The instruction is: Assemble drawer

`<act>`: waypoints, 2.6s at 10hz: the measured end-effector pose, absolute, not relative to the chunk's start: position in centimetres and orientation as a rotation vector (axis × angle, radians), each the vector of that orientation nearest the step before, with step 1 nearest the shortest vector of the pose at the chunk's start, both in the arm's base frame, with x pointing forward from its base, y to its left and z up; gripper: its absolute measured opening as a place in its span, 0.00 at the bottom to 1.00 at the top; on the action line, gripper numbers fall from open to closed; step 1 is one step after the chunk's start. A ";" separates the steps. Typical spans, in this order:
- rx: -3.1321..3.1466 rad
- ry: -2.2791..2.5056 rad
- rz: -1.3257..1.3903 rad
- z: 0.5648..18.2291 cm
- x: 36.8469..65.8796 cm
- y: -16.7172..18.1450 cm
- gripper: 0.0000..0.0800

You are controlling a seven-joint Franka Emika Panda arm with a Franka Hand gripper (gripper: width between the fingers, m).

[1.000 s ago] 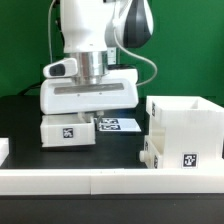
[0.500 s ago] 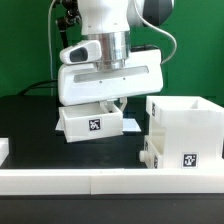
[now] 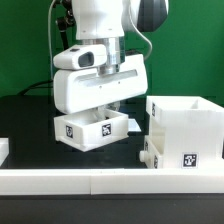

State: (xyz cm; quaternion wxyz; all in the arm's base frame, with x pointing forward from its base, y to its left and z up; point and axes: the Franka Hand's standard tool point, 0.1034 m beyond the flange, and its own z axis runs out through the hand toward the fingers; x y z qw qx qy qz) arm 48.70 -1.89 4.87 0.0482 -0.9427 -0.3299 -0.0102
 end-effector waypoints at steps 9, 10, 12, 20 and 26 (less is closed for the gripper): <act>-2.297 -2.088 -0.022 4.7 49.6 -3.0 0.05; -2.222 -2.180 -0.017 4.8 49.8 -3.0 0.05; -2.175 -2.224 -0.015 4.6 49.6 -3.2 0.05; -2.156 -2.221 0.011 6.0 53.3 -2.0 0.05; -2.154 -2.219 0.005 5.8 54.8 -1.7 0.05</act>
Offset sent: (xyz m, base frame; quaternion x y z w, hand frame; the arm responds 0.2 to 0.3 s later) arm 0.0000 0.0000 0.0000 0.0000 0.0000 -0.1938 0.9810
